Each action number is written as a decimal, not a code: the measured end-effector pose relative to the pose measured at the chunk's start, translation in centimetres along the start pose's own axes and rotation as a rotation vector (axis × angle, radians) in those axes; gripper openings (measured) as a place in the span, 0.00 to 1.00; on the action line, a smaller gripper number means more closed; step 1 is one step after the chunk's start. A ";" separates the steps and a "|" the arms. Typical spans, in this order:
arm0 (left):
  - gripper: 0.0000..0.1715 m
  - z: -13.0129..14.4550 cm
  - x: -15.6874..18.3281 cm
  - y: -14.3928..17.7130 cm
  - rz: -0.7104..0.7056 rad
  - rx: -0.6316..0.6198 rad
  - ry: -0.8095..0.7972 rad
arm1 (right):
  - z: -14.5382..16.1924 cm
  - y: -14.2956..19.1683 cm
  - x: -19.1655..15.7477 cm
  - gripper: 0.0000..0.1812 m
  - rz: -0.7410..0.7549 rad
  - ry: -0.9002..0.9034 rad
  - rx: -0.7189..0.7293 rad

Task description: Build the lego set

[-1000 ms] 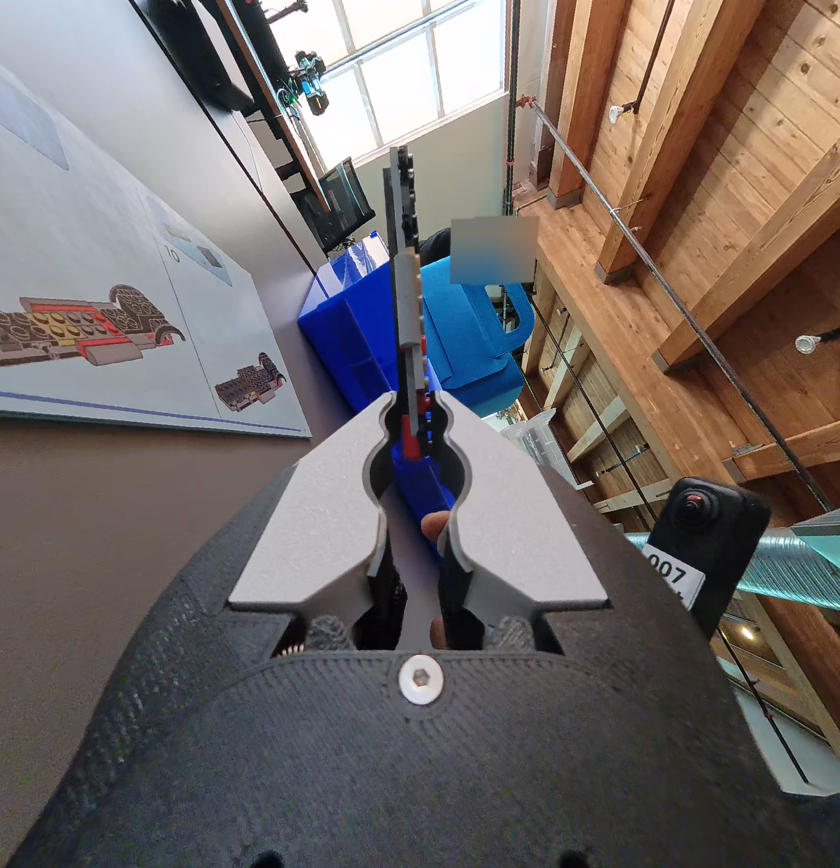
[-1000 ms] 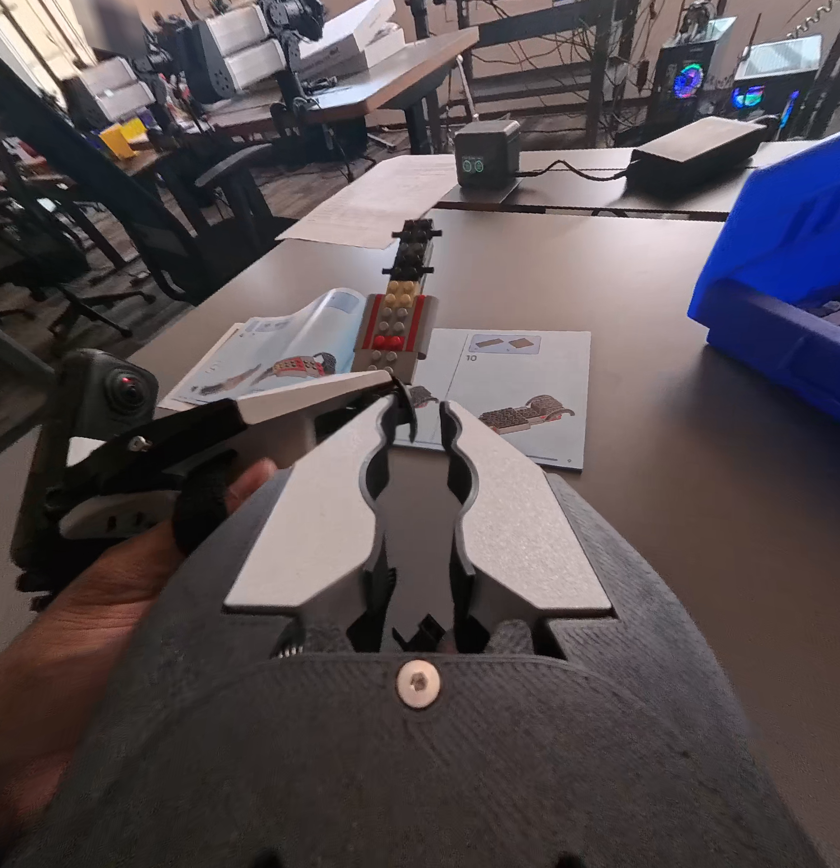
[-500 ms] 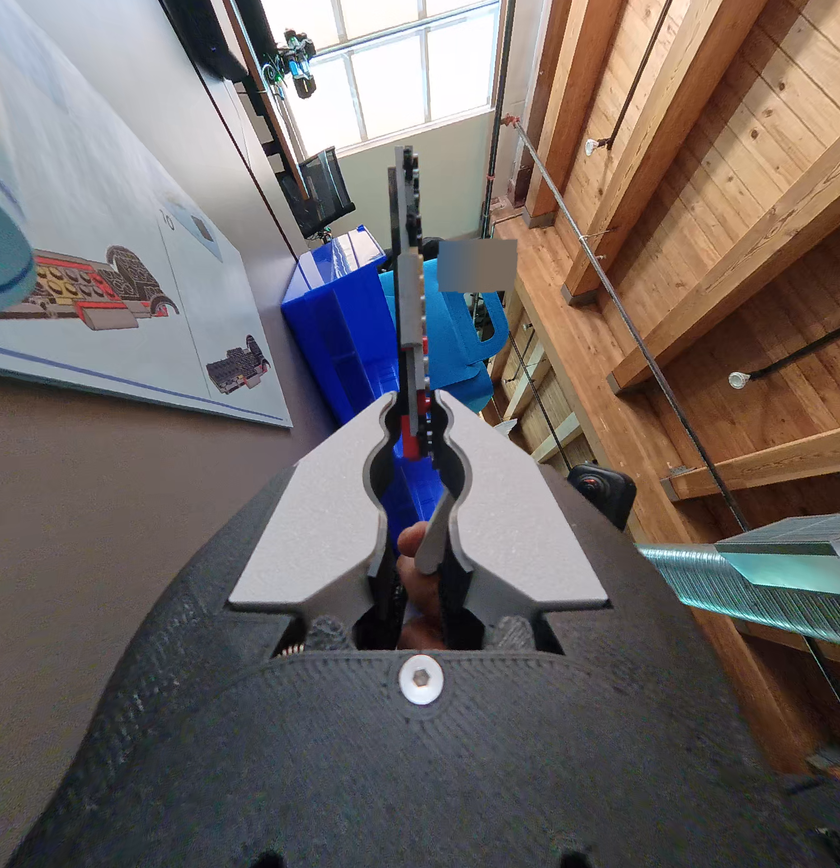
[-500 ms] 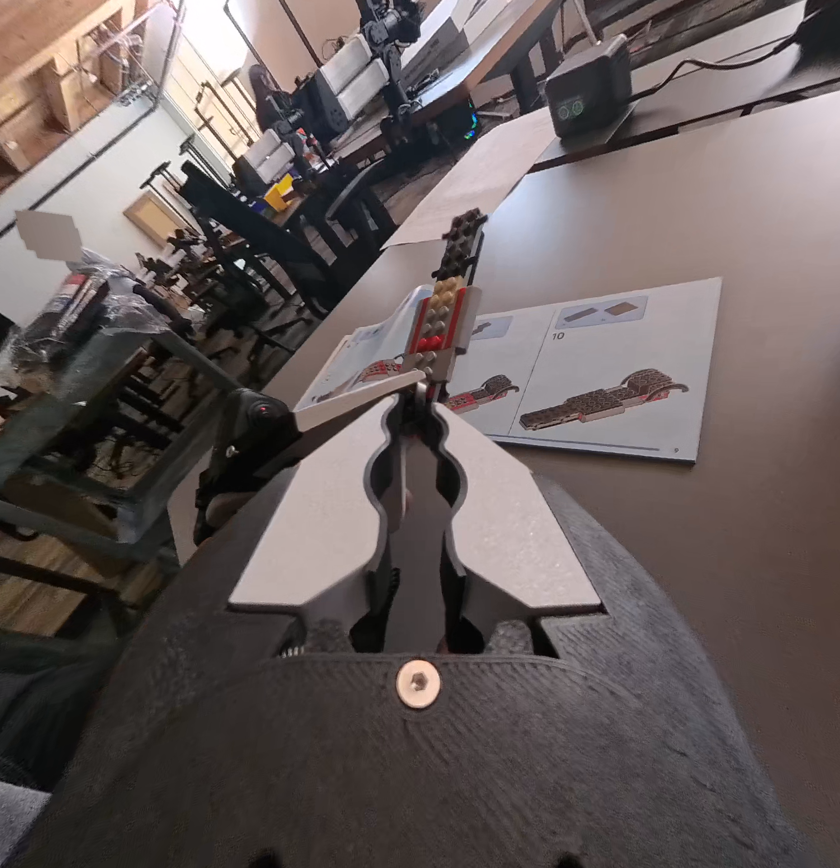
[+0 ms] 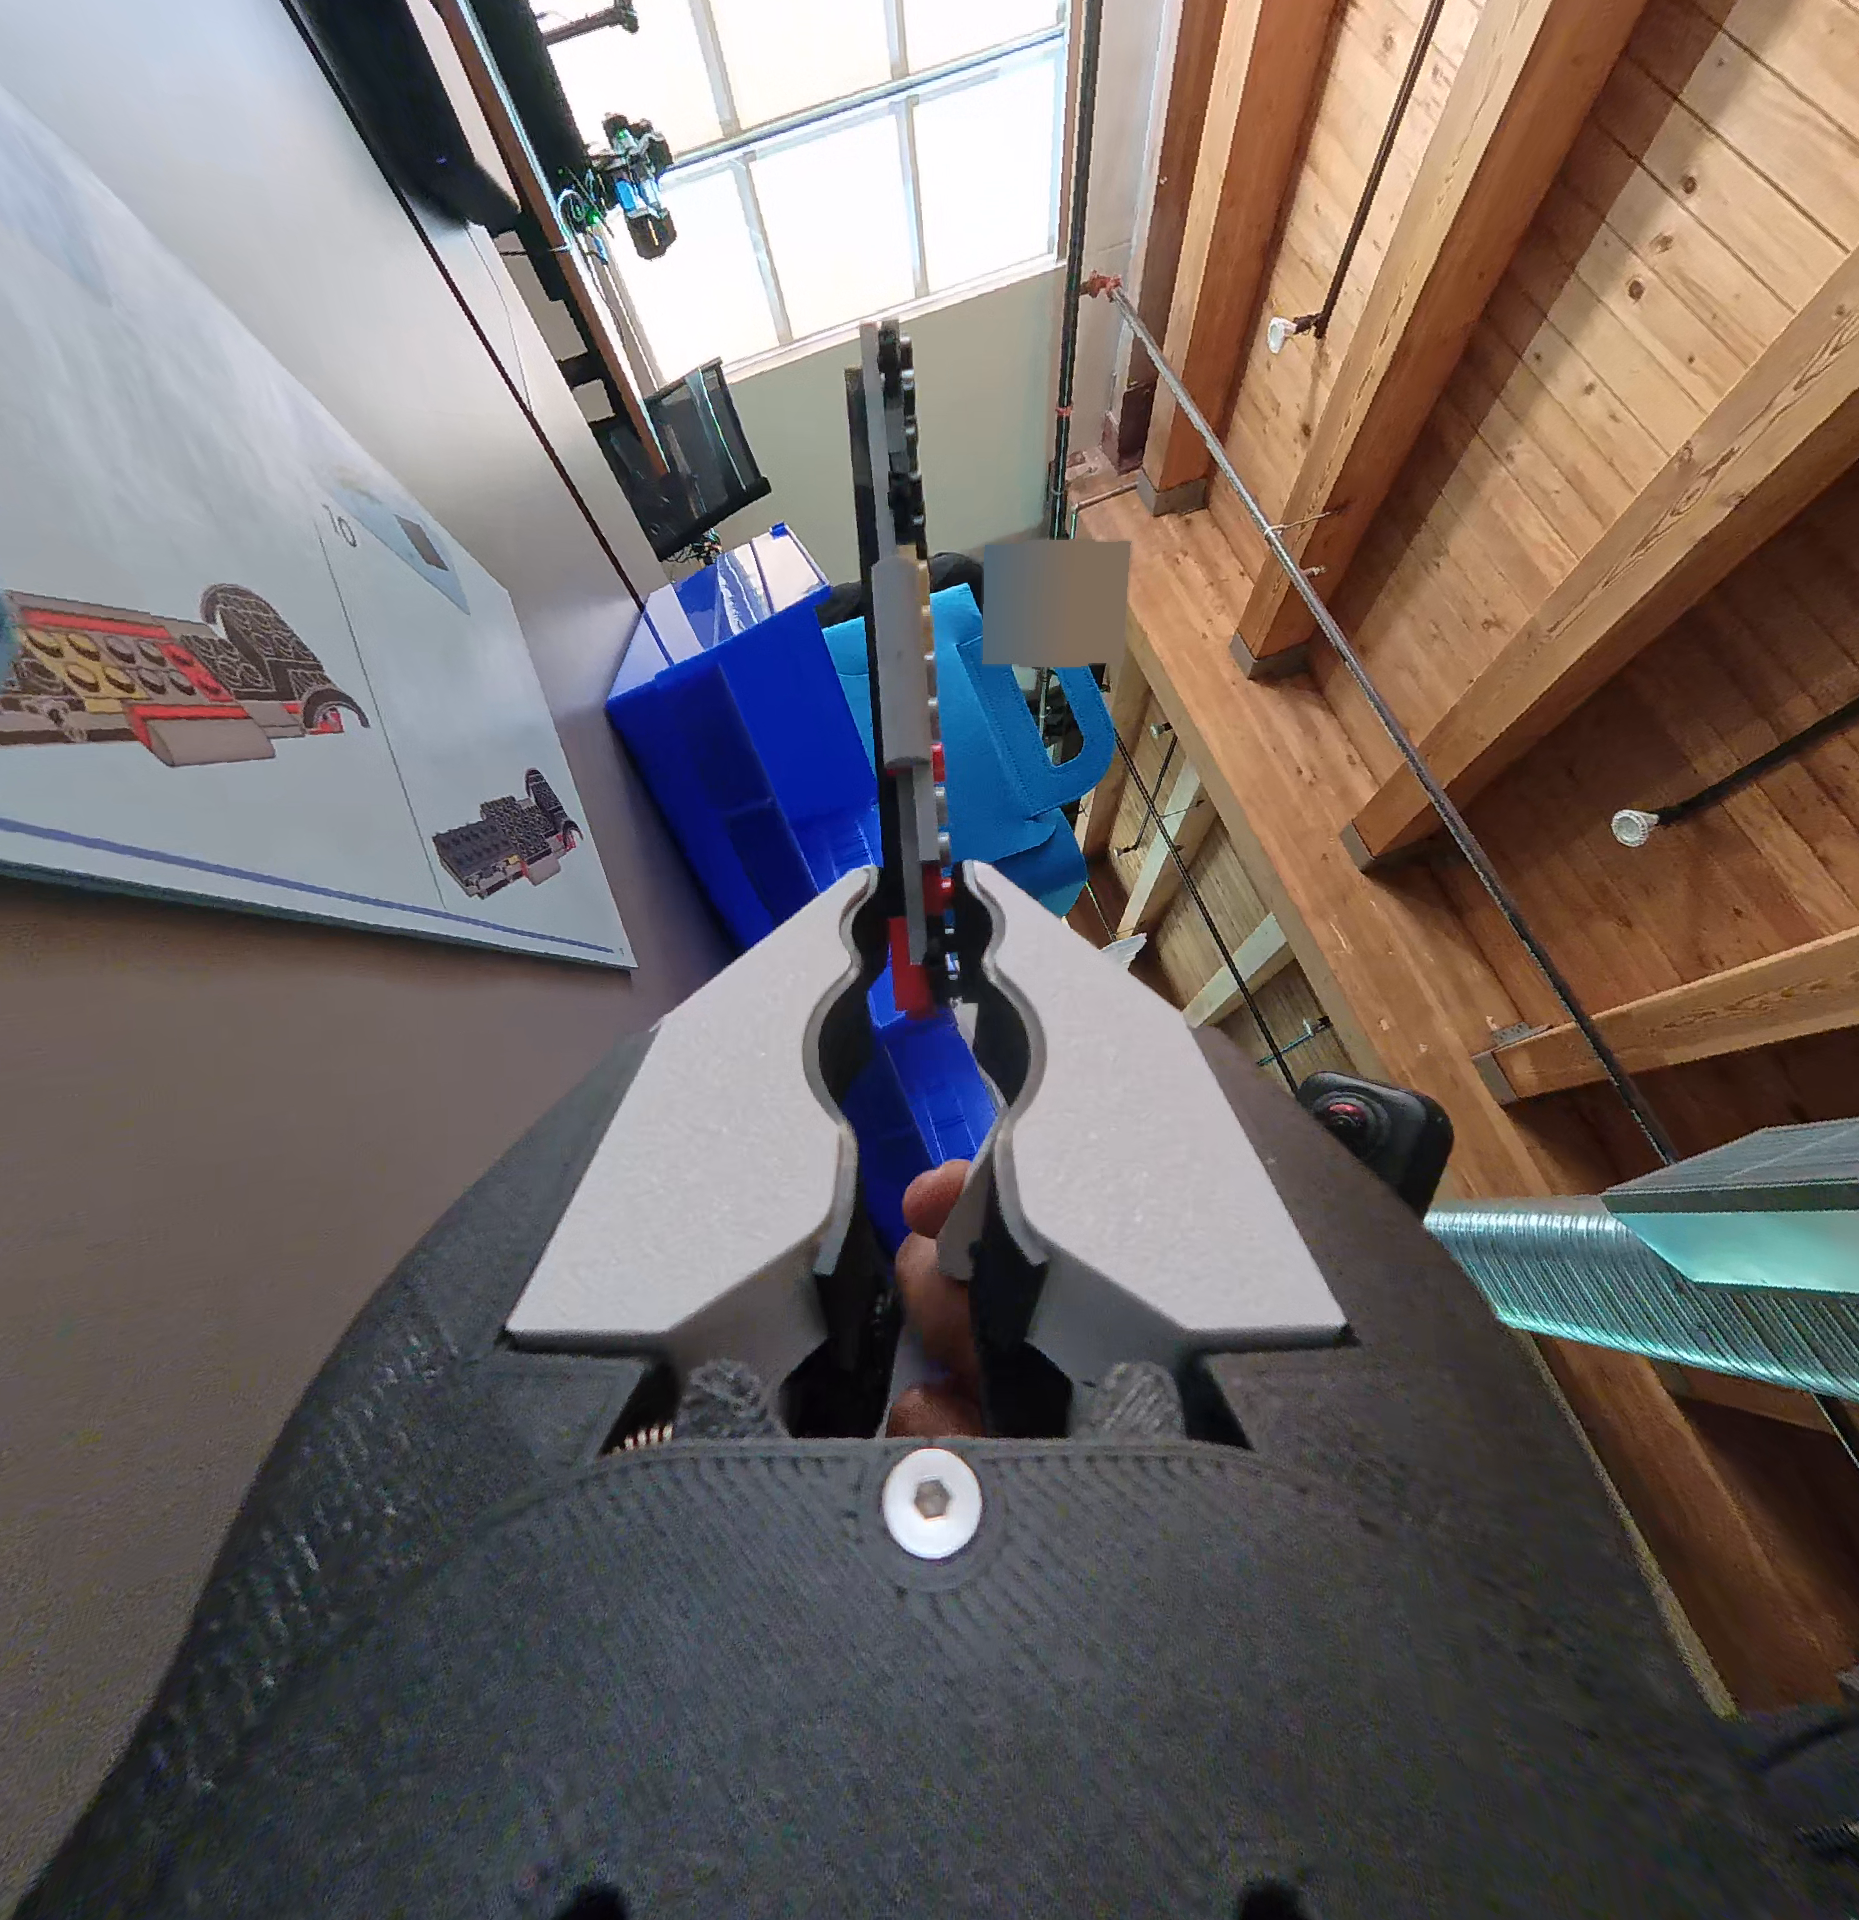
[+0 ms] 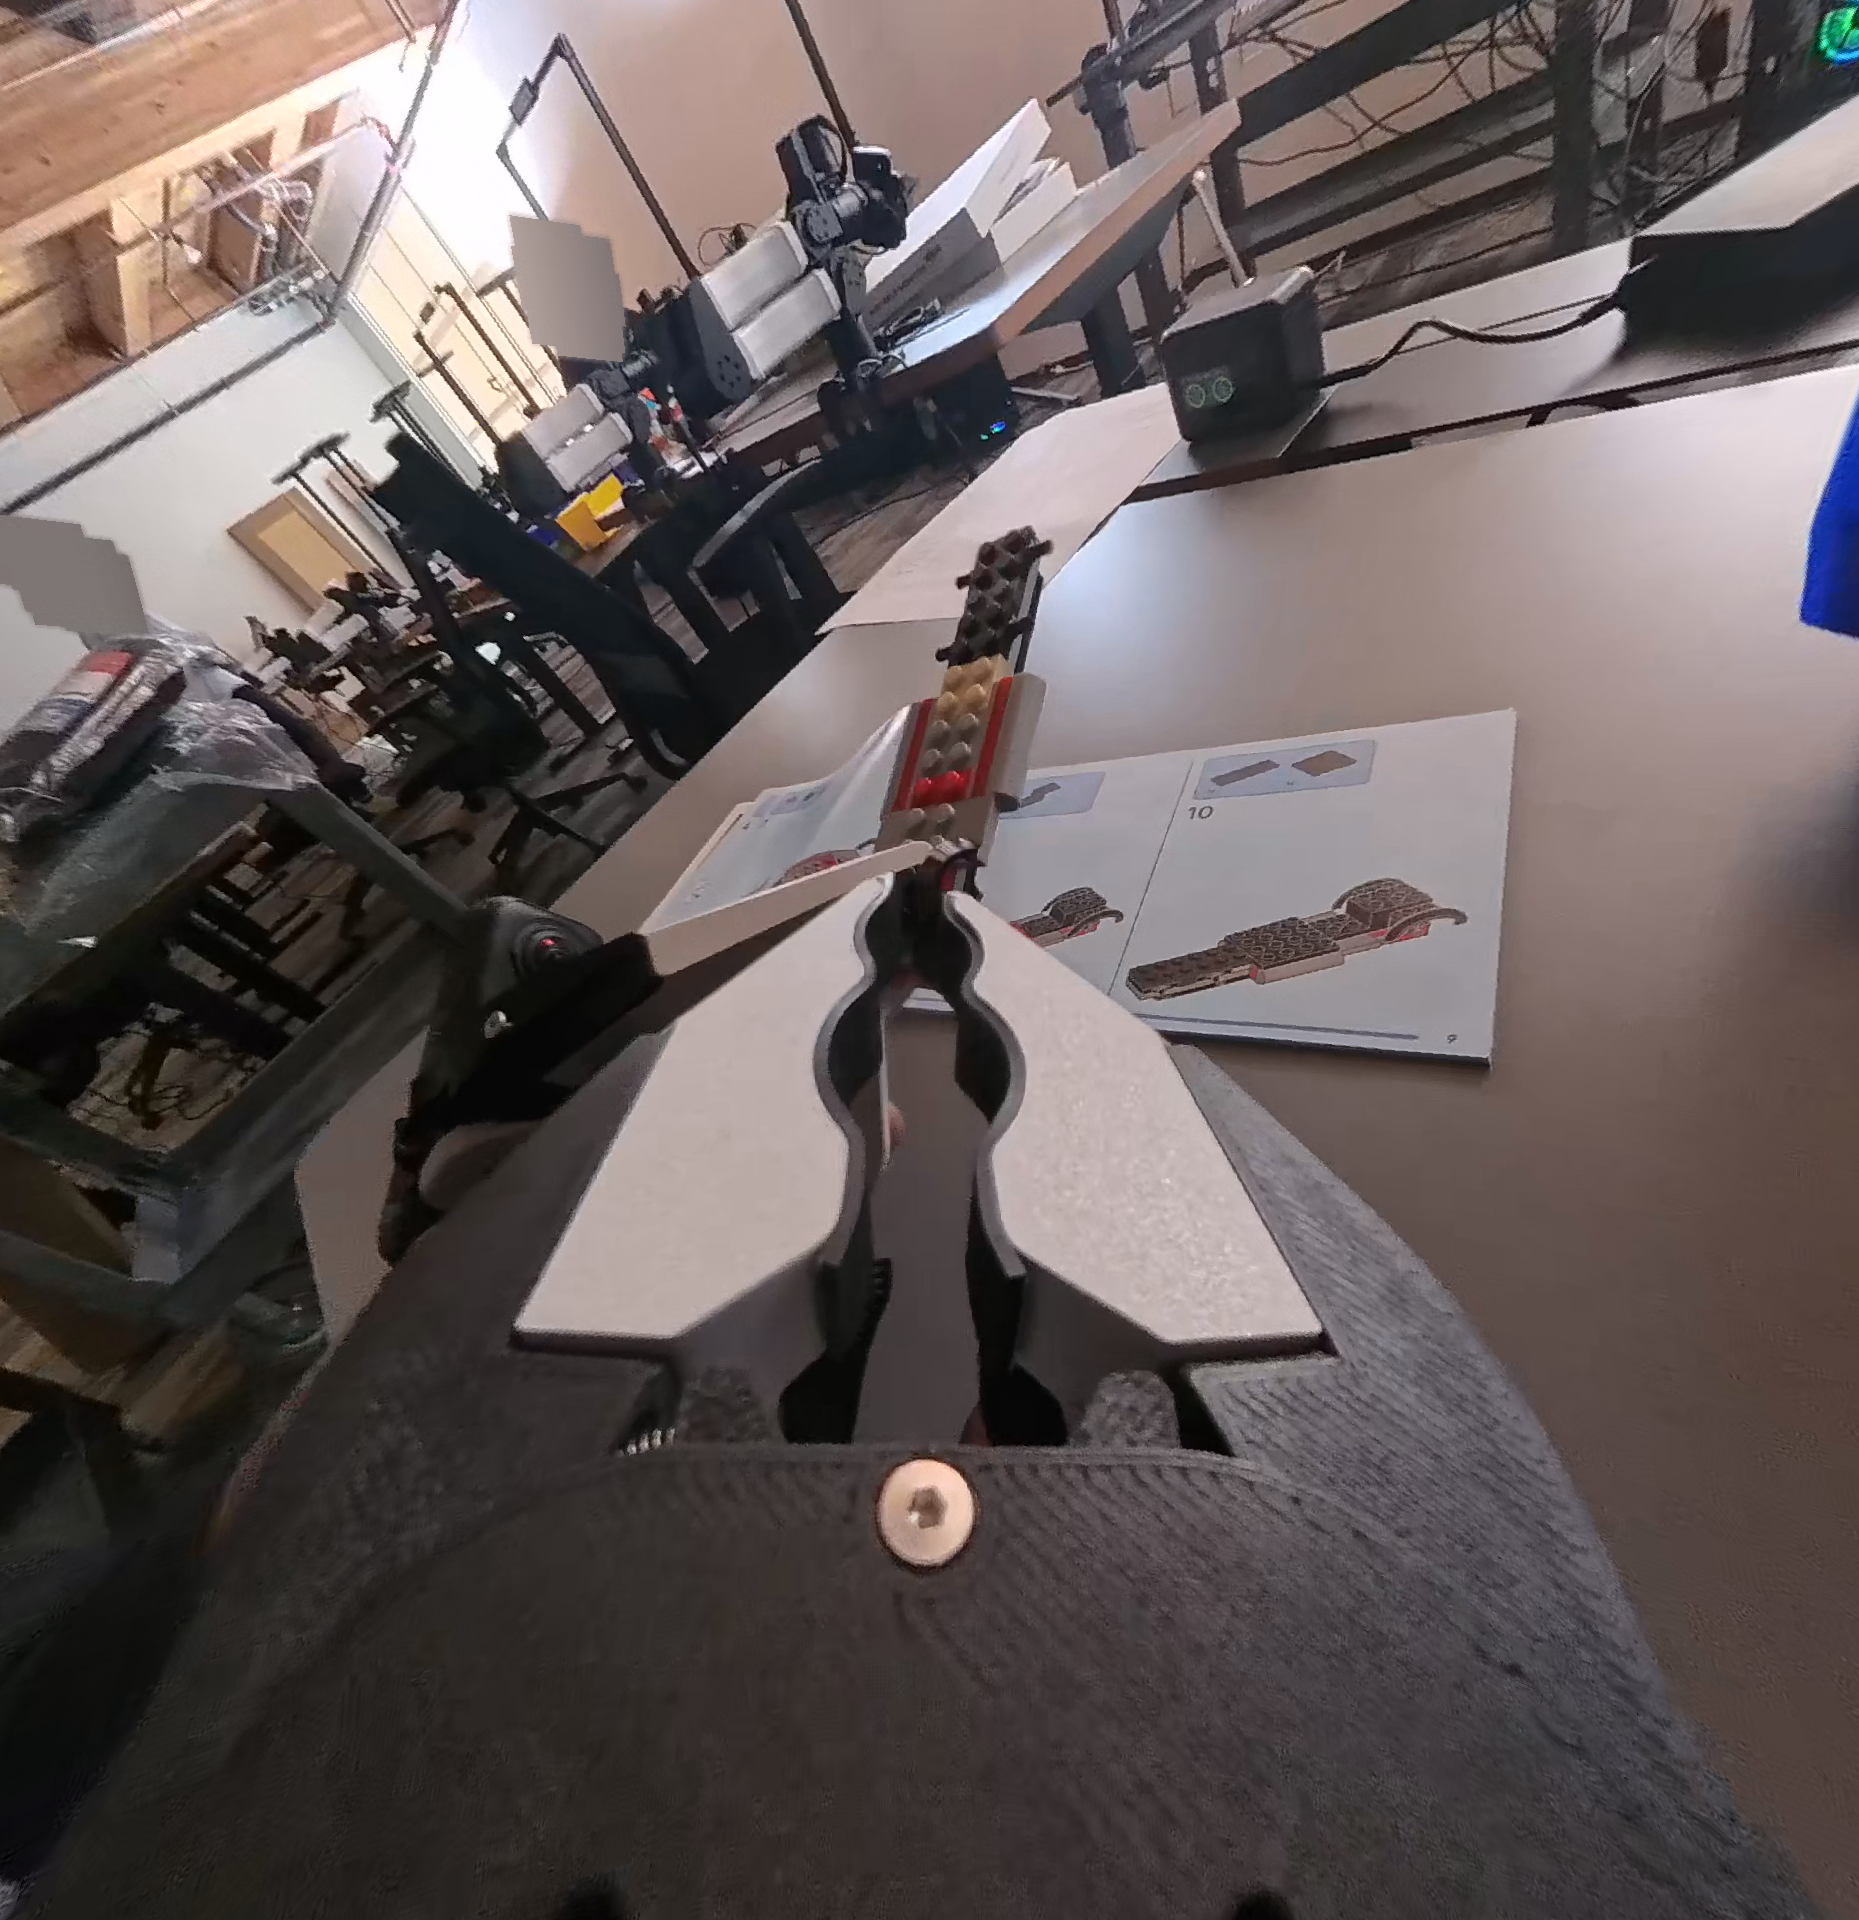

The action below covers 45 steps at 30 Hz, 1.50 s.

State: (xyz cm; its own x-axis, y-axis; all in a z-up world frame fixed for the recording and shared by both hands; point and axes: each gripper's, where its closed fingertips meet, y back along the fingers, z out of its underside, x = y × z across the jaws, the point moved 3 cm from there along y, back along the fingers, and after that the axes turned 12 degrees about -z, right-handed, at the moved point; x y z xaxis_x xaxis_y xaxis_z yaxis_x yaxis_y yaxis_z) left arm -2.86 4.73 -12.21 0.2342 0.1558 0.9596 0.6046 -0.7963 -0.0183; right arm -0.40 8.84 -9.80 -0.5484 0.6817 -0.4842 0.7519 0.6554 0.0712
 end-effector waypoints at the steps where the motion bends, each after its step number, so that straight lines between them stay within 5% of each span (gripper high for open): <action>1: 0.06 0.0 0.0 0.0 -0.001 0.001 0.000 | 0.0 0.0 0.0 0.04 0.009 0.013 -0.007; 23: 0.06 -0.1 0.0 0.1 -0.018 0.018 -0.035 | 0.4 -0.4 0.2 0.12 0.042 0.026 -0.054; 34: 0.06 -0.1 0.1 0.1 -0.005 0.006 -0.032 | 0.2 -0.5 0.3 0.06 -0.090 -0.096 -0.046; 45: 0.06 -0.3 0.3 0.2 0.003 0.033 -0.040 | 0.0 -0.3 0.1 0.05 -0.023 -0.031 0.021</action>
State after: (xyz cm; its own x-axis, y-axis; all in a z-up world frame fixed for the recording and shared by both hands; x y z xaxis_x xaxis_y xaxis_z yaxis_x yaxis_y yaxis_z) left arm -2.88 4.45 -11.87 0.2657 0.1773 0.9476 0.6283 -0.7773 -0.0307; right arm -0.70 8.71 -9.92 -0.5540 0.6563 -0.5123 0.7472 0.6632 0.0416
